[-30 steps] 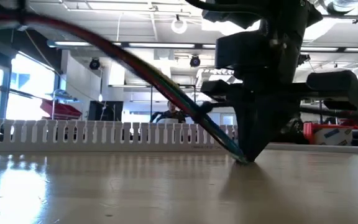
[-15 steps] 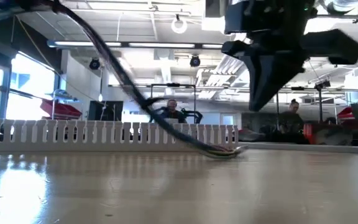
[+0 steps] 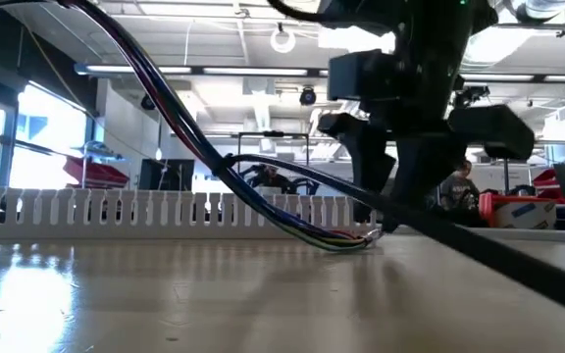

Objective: Ziptie cables
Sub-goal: Put the cable into the cable duct

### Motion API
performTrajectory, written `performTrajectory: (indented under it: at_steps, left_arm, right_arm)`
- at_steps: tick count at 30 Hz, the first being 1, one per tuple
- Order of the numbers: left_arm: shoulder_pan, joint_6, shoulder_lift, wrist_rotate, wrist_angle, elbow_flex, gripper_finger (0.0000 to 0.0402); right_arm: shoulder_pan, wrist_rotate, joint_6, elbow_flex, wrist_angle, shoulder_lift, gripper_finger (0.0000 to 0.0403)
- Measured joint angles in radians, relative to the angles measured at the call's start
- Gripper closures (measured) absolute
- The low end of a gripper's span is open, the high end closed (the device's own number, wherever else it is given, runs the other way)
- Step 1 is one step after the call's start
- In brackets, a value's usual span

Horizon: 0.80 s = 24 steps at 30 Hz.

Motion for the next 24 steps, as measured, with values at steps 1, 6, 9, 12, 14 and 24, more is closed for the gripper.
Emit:
performTrajectory:
  at_steps: [1, 6, 9, 12, 14, 24]
  left_arm:
    - [0.000, 0.000, 0.000, 0.000, 0.001, 0.000, 0.0401]
    - [0.001, 0.001, 0.000, -0.001, 0.017, 0.000, 0.0401]
    - [0.000, 0.000, 0.000, 0.000, 0.017, 0.000, 0.0401]
    - [-0.001, 0.000, 0.000, 0.000, 0.017, 0.000, 0.0401]
    - [-0.001, 0.000, 0.000, -0.001, 0.016, 0.000, 0.0401]
    - [0.012, -0.091, 0.001, -0.001, -0.144, 0.000, 0.0401]
  right_arm:
    - [-0.006, 0.000, -0.011, 0.000, 0.000, 0.005, 0.0255]
    - [-0.047, -0.006, -0.040, 0.004, -0.012, 0.049, 0.0235]
    - [-0.073, -0.045, -0.042, 0.008, -0.040, 0.066, 0.0267]
    - [-0.078, -0.081, -0.023, 0.007, -0.053, 0.070, 0.0332]
    - [-0.075, -0.084, 0.003, 0.006, -0.059, 0.065, 0.0380]
    - [-0.020, 0.099, 0.114, 0.001, -0.188, -0.081, 0.0399]
